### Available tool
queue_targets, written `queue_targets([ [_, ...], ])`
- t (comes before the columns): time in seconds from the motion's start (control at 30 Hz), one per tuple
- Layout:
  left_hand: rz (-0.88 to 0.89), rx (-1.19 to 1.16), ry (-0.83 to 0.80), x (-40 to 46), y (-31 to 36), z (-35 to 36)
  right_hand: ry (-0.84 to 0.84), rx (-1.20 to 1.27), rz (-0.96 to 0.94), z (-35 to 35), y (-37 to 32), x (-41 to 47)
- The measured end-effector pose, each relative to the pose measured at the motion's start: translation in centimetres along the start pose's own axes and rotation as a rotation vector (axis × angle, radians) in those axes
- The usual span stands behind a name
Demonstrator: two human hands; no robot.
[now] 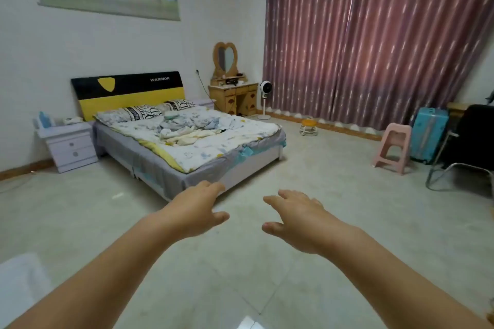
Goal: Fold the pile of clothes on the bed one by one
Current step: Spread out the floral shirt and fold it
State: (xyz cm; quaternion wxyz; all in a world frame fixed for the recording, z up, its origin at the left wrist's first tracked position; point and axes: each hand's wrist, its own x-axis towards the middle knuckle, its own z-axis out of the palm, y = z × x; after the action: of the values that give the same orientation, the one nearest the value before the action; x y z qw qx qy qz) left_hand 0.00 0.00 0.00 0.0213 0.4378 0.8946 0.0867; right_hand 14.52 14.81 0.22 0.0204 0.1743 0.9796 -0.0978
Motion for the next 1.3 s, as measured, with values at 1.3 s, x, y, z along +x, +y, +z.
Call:
queue_targets([
  [1.3,-0.056,-0.068,-0.063,48.1,-5.9,4.3,-0.019,0.007,-0.042,-4.7,20.9,44.3],
])
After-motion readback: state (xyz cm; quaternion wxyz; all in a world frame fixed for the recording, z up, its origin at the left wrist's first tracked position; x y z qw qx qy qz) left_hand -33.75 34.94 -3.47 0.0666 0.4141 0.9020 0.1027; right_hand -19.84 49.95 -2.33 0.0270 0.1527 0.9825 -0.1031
